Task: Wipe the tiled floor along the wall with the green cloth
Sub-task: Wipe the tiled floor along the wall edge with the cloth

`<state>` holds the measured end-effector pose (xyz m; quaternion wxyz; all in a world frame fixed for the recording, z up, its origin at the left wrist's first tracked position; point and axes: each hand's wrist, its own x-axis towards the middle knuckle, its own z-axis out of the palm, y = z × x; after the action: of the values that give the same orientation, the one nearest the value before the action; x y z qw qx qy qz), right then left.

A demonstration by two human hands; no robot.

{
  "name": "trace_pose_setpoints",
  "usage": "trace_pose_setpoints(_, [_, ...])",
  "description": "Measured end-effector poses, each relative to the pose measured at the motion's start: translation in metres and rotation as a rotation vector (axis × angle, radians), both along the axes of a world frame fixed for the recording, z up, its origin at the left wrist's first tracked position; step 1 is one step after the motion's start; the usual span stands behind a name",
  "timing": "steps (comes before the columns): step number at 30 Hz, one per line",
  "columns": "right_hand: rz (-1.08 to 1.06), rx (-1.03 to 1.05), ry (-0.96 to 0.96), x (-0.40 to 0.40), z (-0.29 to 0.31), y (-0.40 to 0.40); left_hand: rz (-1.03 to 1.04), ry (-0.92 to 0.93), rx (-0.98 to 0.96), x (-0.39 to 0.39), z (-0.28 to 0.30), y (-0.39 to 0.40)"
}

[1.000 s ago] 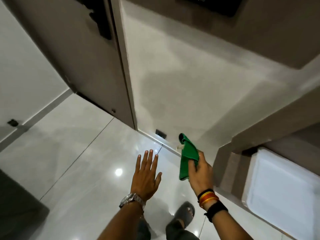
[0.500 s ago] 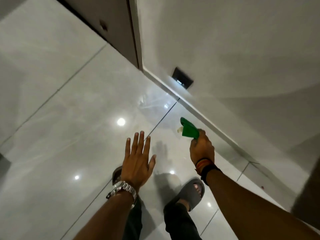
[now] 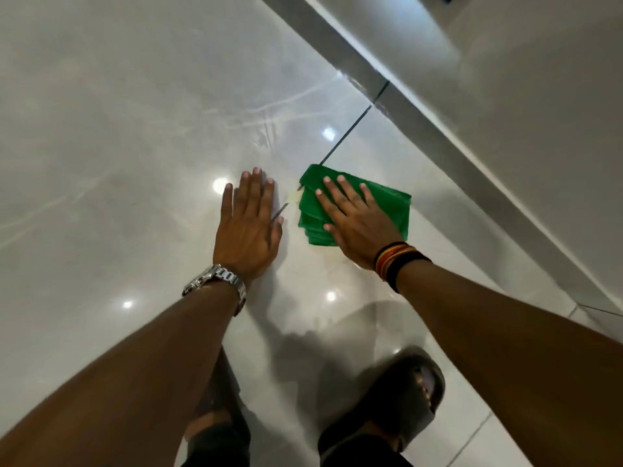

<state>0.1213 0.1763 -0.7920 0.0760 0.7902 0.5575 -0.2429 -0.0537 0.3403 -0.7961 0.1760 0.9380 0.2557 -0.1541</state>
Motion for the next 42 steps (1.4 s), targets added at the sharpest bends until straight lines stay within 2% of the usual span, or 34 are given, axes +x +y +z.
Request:
trace_pose_setpoints(3, [0.085,0.084,-0.071,0.016,-0.031,-0.015,0.113,-0.120,0.011,0.007,-0.029,0.010])
trace_pose_setpoints(5, [0.035,0.138,-0.092,0.016,-0.043,-0.029,0.168,-0.184,0.027,0.016,-0.039,0.017])
trace_pose_setpoints(8, [-0.236,0.187,-0.128,0.014,-0.053,-0.051,0.208,-0.239,0.091,0.033,-0.048,0.025])
trace_pose_setpoints(11, [-0.526,0.124,-0.216,0.029,-0.052,-0.079,0.204,-0.286,0.130,0.038,-0.056,0.029])
trace_pose_setpoints(13, [-0.442,0.070,-0.252,0.040,-0.050,-0.098,0.204,-0.295,0.136,0.037,-0.060,0.031])
trace_pose_setpoints(16, [-0.206,0.062,-0.167,0.045,-0.048,-0.118,0.212,-0.294,0.136,0.037,-0.060,0.032])
trace_pose_setpoints(18, [-0.210,0.053,-0.177,0.060,-0.049,-0.110,0.211,-0.295,0.133,0.037,-0.060,0.033])
trace_pose_setpoints(22, [-0.349,0.056,-0.181,0.098,-0.048,-0.068,0.209,-0.296,0.133,0.037,-0.060,0.034])
trace_pose_setpoints(27, [-0.278,0.132,-0.112,0.107,-0.050,-0.034,0.203,-0.297,0.105,0.036,-0.060,0.034])
trace_pose_setpoints(33, [-0.077,0.285,-0.020,0.133,-0.052,0.078,0.193,-0.314,0.114,0.036,-0.061,0.034])
trace_pose_setpoints(38, [0.426,0.303,0.103,0.126,-0.047,0.147,0.169,-0.314,0.148,0.035,-0.065,0.035])
trace_pose_setpoints(39, [0.462,0.312,0.101,0.121,-0.046,0.162,0.167,-0.309,0.154,0.035,-0.065,0.035])
trace_pose_setpoints(40, [0.432,0.324,0.079,0.116,-0.047,0.177,0.164,-0.299,0.156,0.035,-0.066,0.034])
trace_pose_setpoints(42, [0.223,0.352,0.025,0.115,-0.050,0.207,0.161,-0.286,0.160,0.037,-0.066,0.032])
